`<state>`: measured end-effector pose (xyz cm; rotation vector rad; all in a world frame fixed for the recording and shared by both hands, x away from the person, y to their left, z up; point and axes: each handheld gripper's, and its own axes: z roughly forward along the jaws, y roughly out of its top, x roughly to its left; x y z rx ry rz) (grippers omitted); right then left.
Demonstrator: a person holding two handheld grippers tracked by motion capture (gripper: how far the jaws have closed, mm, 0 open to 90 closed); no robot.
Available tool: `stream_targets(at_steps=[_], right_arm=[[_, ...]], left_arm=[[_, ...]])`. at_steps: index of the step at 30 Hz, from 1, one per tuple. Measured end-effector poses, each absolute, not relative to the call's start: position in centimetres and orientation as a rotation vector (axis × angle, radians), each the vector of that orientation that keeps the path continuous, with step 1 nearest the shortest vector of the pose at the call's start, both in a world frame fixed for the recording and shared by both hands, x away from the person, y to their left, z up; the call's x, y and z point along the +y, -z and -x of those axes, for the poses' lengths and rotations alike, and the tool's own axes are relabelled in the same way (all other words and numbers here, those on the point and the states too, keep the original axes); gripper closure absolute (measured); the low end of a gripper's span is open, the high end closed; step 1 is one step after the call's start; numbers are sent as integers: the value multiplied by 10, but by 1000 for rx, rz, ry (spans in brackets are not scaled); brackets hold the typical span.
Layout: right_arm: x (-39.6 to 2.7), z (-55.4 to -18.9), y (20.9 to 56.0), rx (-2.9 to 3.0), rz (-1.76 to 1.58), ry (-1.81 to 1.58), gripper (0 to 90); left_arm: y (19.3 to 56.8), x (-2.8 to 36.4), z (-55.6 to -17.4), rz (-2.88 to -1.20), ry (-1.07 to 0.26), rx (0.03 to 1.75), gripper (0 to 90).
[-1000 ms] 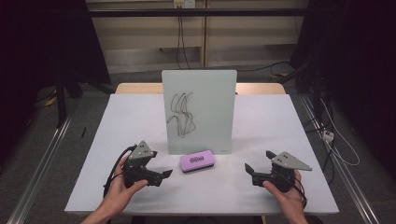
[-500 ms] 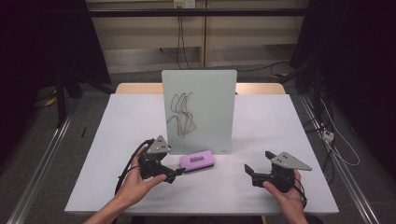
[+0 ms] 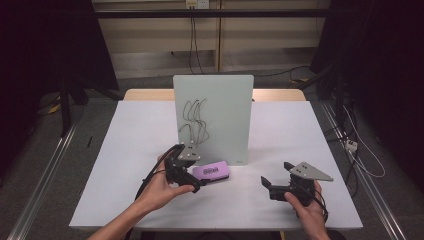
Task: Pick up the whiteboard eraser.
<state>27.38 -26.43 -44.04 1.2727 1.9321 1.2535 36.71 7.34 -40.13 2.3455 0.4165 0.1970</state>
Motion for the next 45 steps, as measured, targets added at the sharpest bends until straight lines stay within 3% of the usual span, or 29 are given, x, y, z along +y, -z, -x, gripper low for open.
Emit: stream_targets(at_steps=[16, 23, 35, 36, 45], right_arm=[[-262, -274, 441, 1956, -1263, -1257, 39], [-262, -275, 441, 1956, -1269, -1258, 39], [-262, -275, 441, 1962, -1274, -1258, 38], [-262, -275, 441, 1961, -1274, -1256, 38], [-262, -275, 441, 1960, -1276, -1259, 38]], left_arm=[[411, 55, -381, -2447, -117, 334, 140], [414, 46, -385, -2468, -123, 346, 243], [421, 32, -390, -2545, -115, 266, 338], [421, 33, -392, -2523, -107, 296, 393], [422, 34, -392, -2560, -100, 275, 394]])
